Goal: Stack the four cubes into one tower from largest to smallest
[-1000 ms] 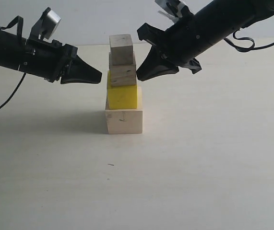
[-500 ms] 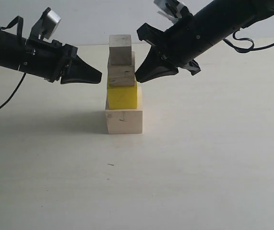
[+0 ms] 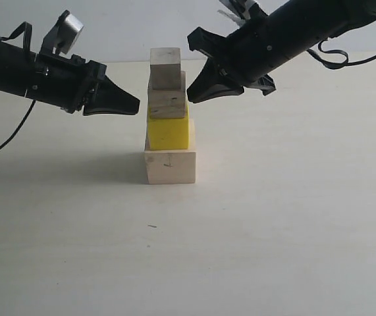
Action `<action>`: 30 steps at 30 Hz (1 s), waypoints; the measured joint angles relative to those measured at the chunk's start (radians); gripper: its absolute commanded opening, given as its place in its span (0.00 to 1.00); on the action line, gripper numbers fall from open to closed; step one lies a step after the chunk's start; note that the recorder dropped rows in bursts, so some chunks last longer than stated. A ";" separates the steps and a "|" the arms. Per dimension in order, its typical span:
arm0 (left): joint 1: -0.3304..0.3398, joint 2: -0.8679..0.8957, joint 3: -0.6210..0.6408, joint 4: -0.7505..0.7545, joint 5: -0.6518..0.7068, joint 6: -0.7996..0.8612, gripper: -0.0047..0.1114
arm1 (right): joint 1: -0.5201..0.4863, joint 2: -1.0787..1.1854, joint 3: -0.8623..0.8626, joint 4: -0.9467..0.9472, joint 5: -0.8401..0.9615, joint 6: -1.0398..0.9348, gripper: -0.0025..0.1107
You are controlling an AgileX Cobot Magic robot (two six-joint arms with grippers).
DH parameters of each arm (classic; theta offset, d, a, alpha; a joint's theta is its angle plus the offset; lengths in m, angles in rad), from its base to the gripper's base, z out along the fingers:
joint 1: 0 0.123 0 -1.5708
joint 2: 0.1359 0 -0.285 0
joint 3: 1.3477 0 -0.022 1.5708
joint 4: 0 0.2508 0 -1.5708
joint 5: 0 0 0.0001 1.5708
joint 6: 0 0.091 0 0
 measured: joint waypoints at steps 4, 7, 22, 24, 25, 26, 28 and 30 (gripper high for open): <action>0.000 0.000 0.000 0.000 0.000 0.000 0.04 | 0.000 0.000 0.000 0.007 -0.023 -0.007 0.02; 0.000 0.000 0.000 0.000 0.000 0.000 0.04 | 0.000 0.000 0.000 0.007 -0.038 -0.008 0.02; 0.000 0.000 0.000 0.000 -0.002 0.000 0.04 | 0.000 0.000 0.000 0.044 -0.044 -0.069 0.02; 0.000 0.000 0.000 0.000 -0.002 0.000 0.04 | 0.000 0.000 0.000 0.044 -0.044 -0.071 0.02; 0.000 0.000 0.000 0.000 -0.002 0.000 0.04 | 0.000 0.000 0.000 0.044 -0.044 -0.072 0.02; 0.000 0.000 0.000 0.000 -0.002 0.000 0.04 | 0.000 0.000 0.000 0.044 -0.044 -0.083 0.02; 0.000 0.000 0.000 0.000 -0.002 0.000 0.04 | 0.000 0.000 0.000 0.044 -0.044 -0.097 0.02; 0.000 0.000 0.000 0.000 -0.002 0.000 0.04 | 0.000 0.000 0.000 0.044 -0.044 -0.101 0.02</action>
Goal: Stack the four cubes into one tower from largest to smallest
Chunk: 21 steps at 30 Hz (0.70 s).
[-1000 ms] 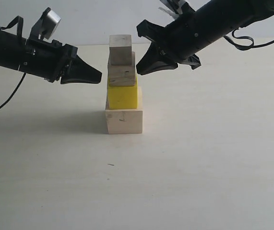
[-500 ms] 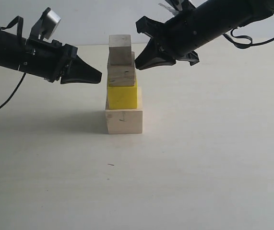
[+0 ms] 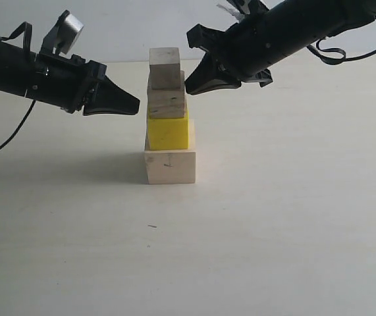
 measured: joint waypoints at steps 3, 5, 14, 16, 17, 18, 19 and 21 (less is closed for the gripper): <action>0.000 0.000 0.000 0.000 0.000 0.000 0.04 | 0.000 0.000 0.000 0.008 0.000 -0.018 0.02; 0.000 0.000 0.000 0.000 0.000 0.000 0.04 | 0.000 0.000 0.000 0.010 0.000 -0.020 0.02; 0.000 0.000 0.000 0.000 0.000 0.000 0.04 | 0.000 0.000 0.000 0.005 0.000 -0.022 0.02; 0.000 0.000 0.000 0.000 0.000 0.000 0.04 | 0.000 0.000 0.000 -0.019 -0.003 -0.022 0.02; 0.000 0.000 0.000 0.000 0.000 0.001 0.04 | 0.000 0.000 0.000 -0.038 -0.009 -0.017 0.02; 0.000 0.000 0.000 0.000 0.000 0.001 0.04 | 0.000 0.000 0.000 -0.061 -0.016 -0.009 0.02; 0.000 0.000 0.000 0.000 0.000 0.001 0.04 | 0.000 -0.002 0.000 -0.085 -0.023 0.003 0.02; 0.007 0.000 0.000 0.000 0.000 0.001 0.04 | -0.002 -0.007 0.000 -0.124 -0.040 0.026 0.02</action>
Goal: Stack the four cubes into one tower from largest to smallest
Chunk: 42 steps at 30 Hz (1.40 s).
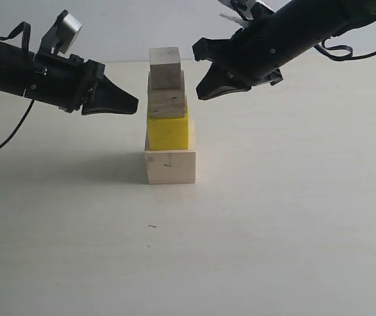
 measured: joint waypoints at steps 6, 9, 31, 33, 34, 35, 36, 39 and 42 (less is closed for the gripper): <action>0.025 -0.017 0.002 0.000 -0.025 0.000 0.04 | -0.020 -0.052 0.000 -0.089 -0.112 0.056 0.02; 0.029 -0.062 0.027 -0.016 -0.089 0.017 0.04 | -0.022 -0.101 0.001 -0.166 -0.186 0.121 0.02; 0.033 -0.945 0.557 -0.420 -0.663 0.446 0.04 | -0.022 -0.838 0.574 -0.213 -0.752 0.020 0.02; 0.033 -1.007 0.557 -0.420 -0.670 0.448 0.04 | -0.022 -0.884 0.574 -0.213 -0.663 0.020 0.02; 0.033 -1.017 0.557 -0.421 -0.671 0.448 0.04 | -0.022 -0.896 0.574 -0.213 -0.640 0.020 0.02; 0.033 -1.029 0.557 -0.421 -0.679 0.450 0.04 | -0.022 -0.915 0.574 -0.213 -0.609 0.020 0.02; 0.033 -1.036 0.557 -0.421 -0.689 0.450 0.04 | -0.022 -0.925 0.574 -0.213 -0.599 0.020 0.02; 0.033 -1.053 0.558 -0.423 -0.716 0.450 0.04 | -0.022 -0.942 0.574 -0.213 -0.586 0.020 0.02; 0.033 -1.054 0.558 -0.423 -0.721 0.450 0.04 | -0.022 -0.946 0.574 -0.213 -0.584 0.020 0.02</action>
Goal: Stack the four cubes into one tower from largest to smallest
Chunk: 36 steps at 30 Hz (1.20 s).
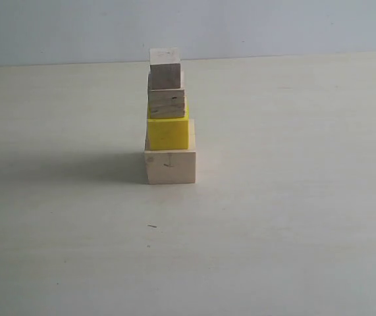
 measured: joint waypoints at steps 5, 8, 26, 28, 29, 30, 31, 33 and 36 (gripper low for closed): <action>0.000 -0.001 0.000 0.000 0.000 0.000 0.04 | 0.000 0.000 0.000 0.000 0.000 0.000 0.02; 0.000 -0.001 0.000 0.000 0.000 0.000 0.04 | 0.000 0.000 0.000 0.000 0.000 0.000 0.02; 0.061 -0.248 0.024 0.089 -0.024 0.002 0.04 | 0.000 0.000 0.000 0.000 0.000 0.002 0.02; 0.117 -0.337 0.048 0.100 -0.045 0.002 0.04 | 0.000 0.000 0.000 0.000 0.002 0.002 0.02; 0.153 -0.385 0.062 0.104 -0.063 0.002 0.04 | 0.000 0.000 0.000 0.000 0.002 0.002 0.02; 0.182 -0.420 0.074 0.106 -0.091 0.002 0.04 | 0.000 0.000 0.000 0.000 0.002 0.002 0.02; 0.216 -0.458 0.087 0.106 -0.126 0.002 0.04 | 0.000 0.000 0.000 0.000 0.002 0.002 0.02; 0.268 -0.518 0.102 0.104 -0.198 0.002 0.04 | 0.000 0.000 0.000 0.000 0.002 0.002 0.02; 0.312 -0.571 0.106 0.087 -0.300 0.002 0.04 | 0.000 0.000 0.000 0.000 0.002 0.002 0.02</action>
